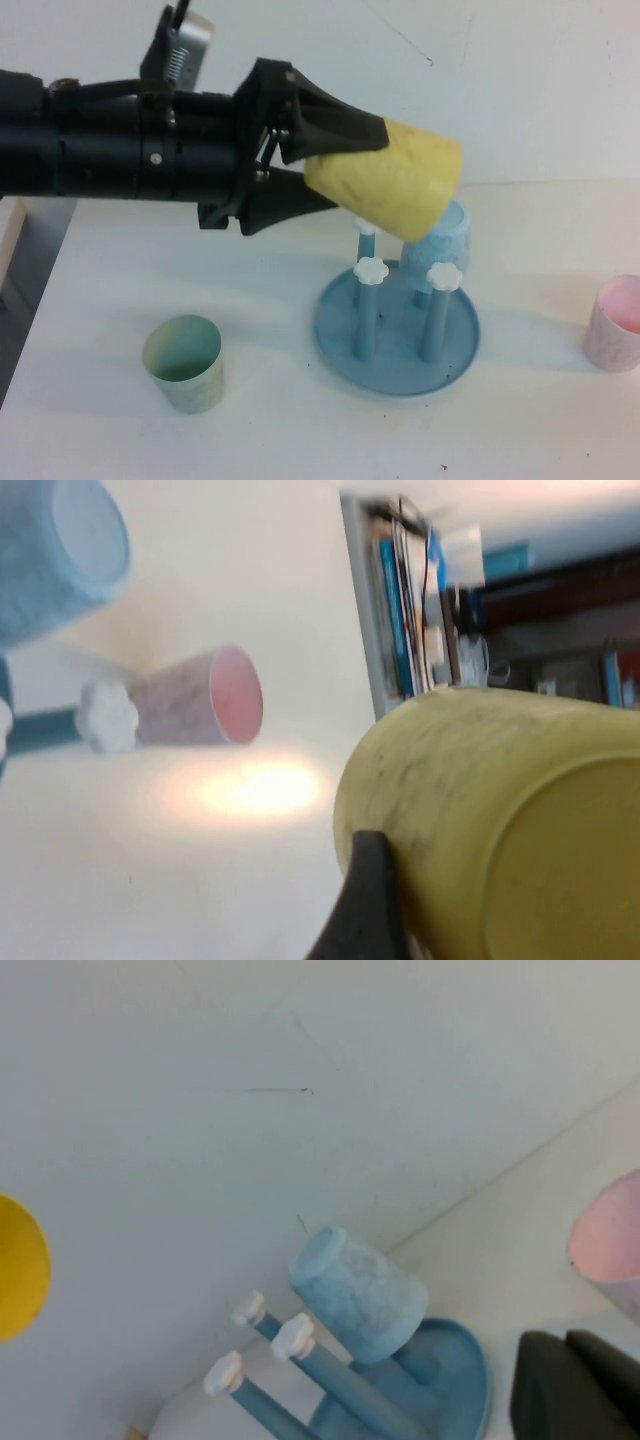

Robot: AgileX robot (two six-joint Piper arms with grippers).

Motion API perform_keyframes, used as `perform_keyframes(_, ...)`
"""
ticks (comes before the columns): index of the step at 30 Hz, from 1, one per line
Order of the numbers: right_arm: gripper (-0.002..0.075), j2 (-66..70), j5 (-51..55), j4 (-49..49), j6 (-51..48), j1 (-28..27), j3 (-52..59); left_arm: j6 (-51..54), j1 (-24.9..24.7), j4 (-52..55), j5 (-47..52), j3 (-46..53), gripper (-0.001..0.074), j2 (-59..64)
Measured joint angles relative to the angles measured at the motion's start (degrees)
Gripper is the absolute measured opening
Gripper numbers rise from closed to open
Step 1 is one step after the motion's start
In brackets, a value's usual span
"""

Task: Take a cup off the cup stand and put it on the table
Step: Hand over the cup

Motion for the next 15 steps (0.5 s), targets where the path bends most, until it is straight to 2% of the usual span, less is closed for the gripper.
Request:
perform_keyframes(4, -0.0002, 0.00, 1.77, 0.22, -7.56, 0.00, 0.00, 0.24, 0.98, -3.30, -5.24, 0.04, 0.0554, 0.22)
perform_keyframes(9, -0.0002, 0.76, 9.01, 3.13, -21.13, 0.22, -0.91, 0.24, 1.26, -5.72, -2.53, 0.78, 0.0554, 0.55)
perform_keyframes(12, -0.0002, 5.82, 11.23, 8.55, -32.15, 0.22, -4.24, 2.10, 1.13, -8.70, -1.36, 3.78, 0.0554, 0.55)
perform_keyframes(15, 0.0003, 12.69, 12.52, 18.19, -47.08, 0.22, -7.60, 7.99, 1.26, -15.43, -0.71, 9.07, 0.0554, 0.17)
